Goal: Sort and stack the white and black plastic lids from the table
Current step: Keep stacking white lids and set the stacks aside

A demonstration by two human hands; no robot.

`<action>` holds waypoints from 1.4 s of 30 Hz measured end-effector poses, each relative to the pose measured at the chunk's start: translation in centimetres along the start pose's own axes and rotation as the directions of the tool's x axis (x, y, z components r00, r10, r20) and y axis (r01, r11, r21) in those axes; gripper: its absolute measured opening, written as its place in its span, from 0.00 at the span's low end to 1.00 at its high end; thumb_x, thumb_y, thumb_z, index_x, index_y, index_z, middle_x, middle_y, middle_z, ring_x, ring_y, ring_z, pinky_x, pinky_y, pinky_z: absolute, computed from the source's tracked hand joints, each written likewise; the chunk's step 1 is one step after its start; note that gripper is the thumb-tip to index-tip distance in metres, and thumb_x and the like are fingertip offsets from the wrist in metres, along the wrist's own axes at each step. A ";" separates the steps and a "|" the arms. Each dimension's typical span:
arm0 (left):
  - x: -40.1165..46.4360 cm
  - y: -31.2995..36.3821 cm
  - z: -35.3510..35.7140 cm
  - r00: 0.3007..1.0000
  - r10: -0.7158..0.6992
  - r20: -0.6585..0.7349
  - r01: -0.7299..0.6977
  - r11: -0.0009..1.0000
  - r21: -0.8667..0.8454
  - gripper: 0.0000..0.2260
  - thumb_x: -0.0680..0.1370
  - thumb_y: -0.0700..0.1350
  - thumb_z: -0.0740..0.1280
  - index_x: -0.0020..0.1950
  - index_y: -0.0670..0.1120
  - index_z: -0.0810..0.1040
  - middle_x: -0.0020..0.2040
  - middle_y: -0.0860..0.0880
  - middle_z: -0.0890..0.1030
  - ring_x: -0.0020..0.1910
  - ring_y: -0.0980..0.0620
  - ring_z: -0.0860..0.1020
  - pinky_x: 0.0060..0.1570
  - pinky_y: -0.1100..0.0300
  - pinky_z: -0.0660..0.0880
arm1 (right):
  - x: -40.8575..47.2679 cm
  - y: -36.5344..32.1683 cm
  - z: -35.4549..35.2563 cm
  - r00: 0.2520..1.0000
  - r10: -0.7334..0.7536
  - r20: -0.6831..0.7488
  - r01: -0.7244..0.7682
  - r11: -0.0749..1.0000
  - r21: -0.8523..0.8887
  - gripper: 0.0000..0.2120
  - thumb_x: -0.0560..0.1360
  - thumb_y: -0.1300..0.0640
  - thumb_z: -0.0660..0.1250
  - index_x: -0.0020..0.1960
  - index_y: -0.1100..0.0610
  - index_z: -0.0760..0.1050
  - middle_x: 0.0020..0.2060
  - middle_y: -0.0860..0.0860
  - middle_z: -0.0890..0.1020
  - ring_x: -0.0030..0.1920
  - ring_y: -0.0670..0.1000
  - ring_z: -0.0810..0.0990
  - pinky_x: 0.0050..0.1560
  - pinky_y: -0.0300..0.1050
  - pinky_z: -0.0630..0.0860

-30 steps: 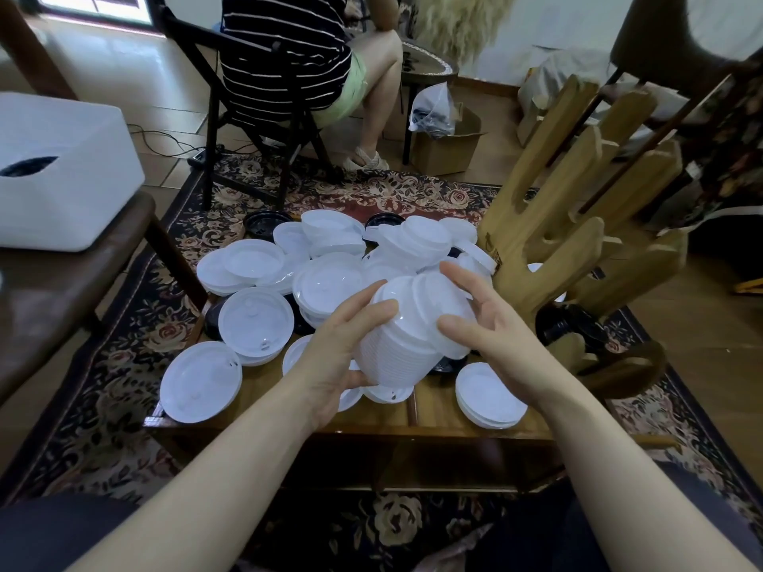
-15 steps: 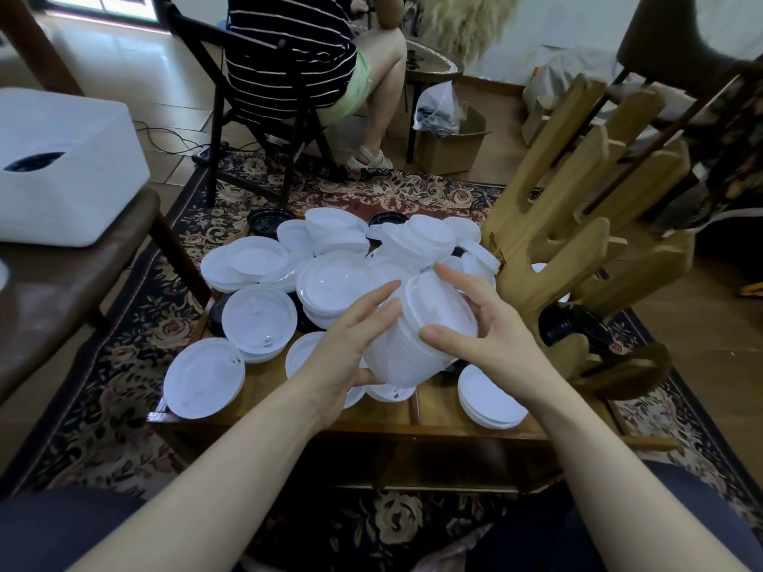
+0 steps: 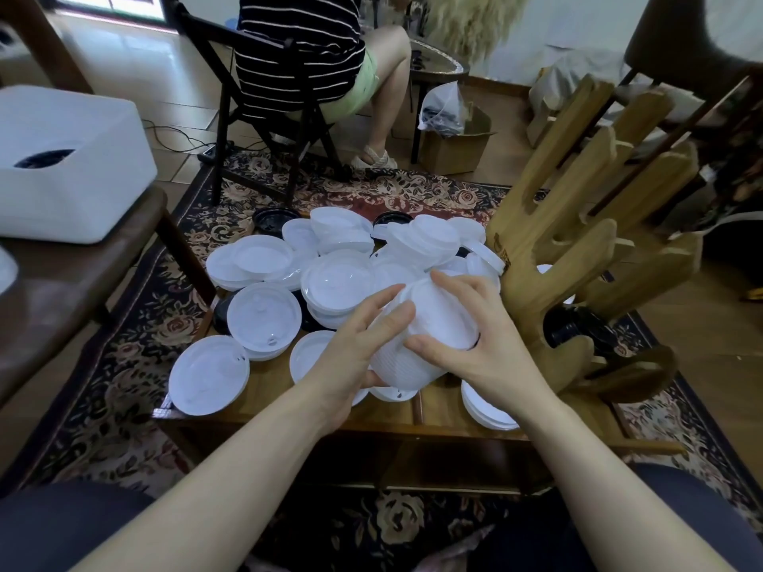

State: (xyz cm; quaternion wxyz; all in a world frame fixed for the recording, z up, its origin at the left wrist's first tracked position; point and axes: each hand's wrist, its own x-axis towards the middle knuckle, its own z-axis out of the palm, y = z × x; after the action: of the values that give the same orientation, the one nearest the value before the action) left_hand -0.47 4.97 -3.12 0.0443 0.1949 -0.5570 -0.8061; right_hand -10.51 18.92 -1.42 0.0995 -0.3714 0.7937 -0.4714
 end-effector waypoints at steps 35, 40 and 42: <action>-0.1 0.7 -1.6 0.995 0.016 -0.096 -0.020 0.999 -0.042 0.28 0.59 0.61 0.74 0.61 0.66 0.81 0.50 0.63 0.84 0.60 0.52 0.78 0.54 0.47 0.80 | -1.5 7.0 -4.9 0.748 0.612 0.257 -0.339 0.685 -0.645 0.51 0.65 0.44 0.79 0.79 0.48 0.53 0.73 0.49 0.60 0.72 0.53 0.62 0.68 0.52 0.68; 0.0 0.7 -1.5 0.993 0.005 -0.114 -0.011 0.999 -0.051 0.27 0.63 0.58 0.73 0.62 0.64 0.80 0.53 0.61 0.83 0.61 0.52 0.78 0.51 0.49 0.81 | -1.1 4.7 -6.4 0.847 0.488 0.211 -0.436 0.864 -0.251 0.47 0.64 0.39 0.77 0.77 0.45 0.59 0.68 0.49 0.68 0.69 0.51 0.69 0.67 0.48 0.69; 0.0 0.7 -1.5 0.993 0.002 -0.121 -0.008 0.999 -0.049 0.27 0.63 0.58 0.73 0.62 0.63 0.80 0.55 0.60 0.83 0.61 0.51 0.78 0.52 0.49 0.81 | -0.8 3.4 -6.8 0.914 0.386 0.125 -0.393 0.919 0.039 0.44 0.63 0.35 0.77 0.74 0.38 0.63 0.62 0.51 0.75 0.64 0.51 0.75 0.64 0.48 0.72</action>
State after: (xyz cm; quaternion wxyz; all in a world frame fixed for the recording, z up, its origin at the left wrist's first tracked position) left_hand -0.08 3.43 -2.97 0.0848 0.2411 -0.5334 -0.8063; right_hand -15.11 25.00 -0.69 0.2487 -0.2290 0.8293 -0.4450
